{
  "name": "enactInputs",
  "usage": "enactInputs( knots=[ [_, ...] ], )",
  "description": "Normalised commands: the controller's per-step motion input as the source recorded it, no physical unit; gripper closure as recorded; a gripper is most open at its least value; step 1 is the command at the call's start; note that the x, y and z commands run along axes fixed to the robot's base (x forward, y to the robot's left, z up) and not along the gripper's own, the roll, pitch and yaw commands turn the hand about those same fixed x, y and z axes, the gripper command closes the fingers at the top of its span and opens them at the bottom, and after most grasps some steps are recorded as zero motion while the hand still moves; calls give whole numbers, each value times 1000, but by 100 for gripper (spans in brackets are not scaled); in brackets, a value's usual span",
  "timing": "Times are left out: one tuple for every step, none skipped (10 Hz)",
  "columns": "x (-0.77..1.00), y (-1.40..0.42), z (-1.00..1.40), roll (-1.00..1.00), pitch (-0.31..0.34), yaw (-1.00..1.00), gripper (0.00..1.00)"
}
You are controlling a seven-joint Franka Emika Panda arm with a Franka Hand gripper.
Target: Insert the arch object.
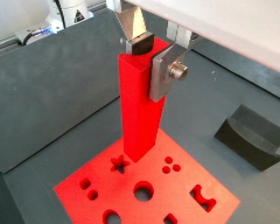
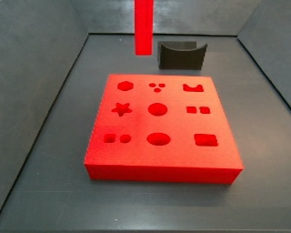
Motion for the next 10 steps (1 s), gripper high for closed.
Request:
enactInputs(
  knots=[
    [0,0,0,13,0,0,100],
    [0,0,0,10,0,0,100],
    [0,0,0,9,0,0,100],
    [0,0,0,4,0,0,100],
    [60,0,0,13,0,-26,100],
    [211,160,-134,0,0,-546,100],
    [269,134,-189,0,-50,-894,100],
    [240,114,-171,0,-67,-917,100],
    [220,100,-174,0,-71,-931,100],
    [220,100,-169,0,-77,-929,100]
  ],
)
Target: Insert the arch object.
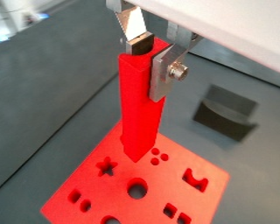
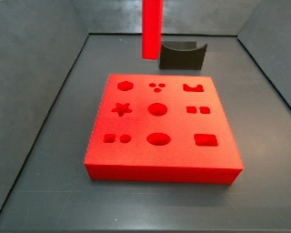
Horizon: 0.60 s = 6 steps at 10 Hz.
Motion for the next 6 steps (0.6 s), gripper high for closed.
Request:
enactInputs(
  knots=[
    [229,97,-200,0,-57,-931,100],
    [226,86,-249,24,-30,-934,100],
    [229,86,-257,33,-26,-931,100],
    [311,117,-220,63,-14,-866,100],
    [337,129,-203,70,-11,-846,100],
    [337,126,-197,70,-11,-849,100]
  ],
)
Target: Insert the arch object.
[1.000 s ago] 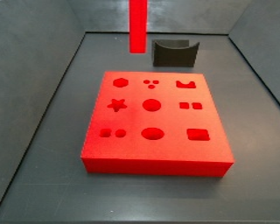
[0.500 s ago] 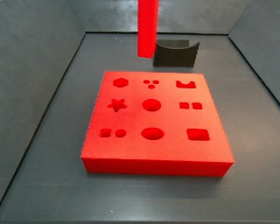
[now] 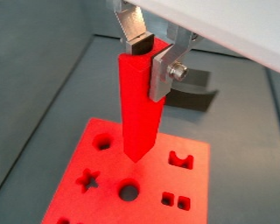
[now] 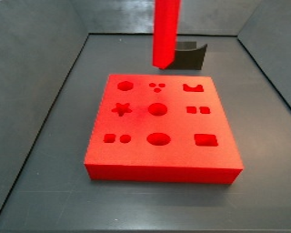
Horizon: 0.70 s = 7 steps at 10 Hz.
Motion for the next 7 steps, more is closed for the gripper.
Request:
enactInputs(
  knots=[
    [326,123,-197,70,-13,-857,100],
    [317,123,-194,67,-13,-866,100],
    [297,117,-189,66,-19,-877,100],
    [269,114,-180,59,-24,-894,100],
    [234,109,-171,54,-27,-917,100],
    [169,94,-140,34,-34,-960,100],
    [146,86,-97,7,-46,-980,100]
  ],
)
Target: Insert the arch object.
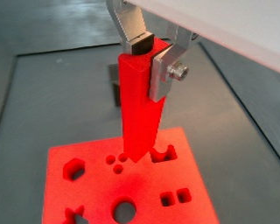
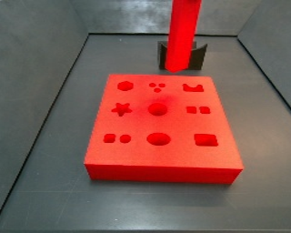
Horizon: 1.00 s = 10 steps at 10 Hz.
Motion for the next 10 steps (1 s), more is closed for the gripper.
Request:
enactInputs(
  knots=[
    [123,74,-80,0,-44,-997,100],
    [126,74,-69,0,-51,-997,100],
    [131,80,-46,0,-67,-991,100],
    [140,83,-34,0,-74,-986,100],
    [154,94,-46,0,-91,-971,100],
    [206,91,-103,0,-96,-931,100],
    [231,77,-146,0,-84,-914,100],
    [237,74,-143,0,-84,-909,100],
    [360,83,0,-29,0,-497,100],
    [23,0,0,0,0,0,100]
  ],
)
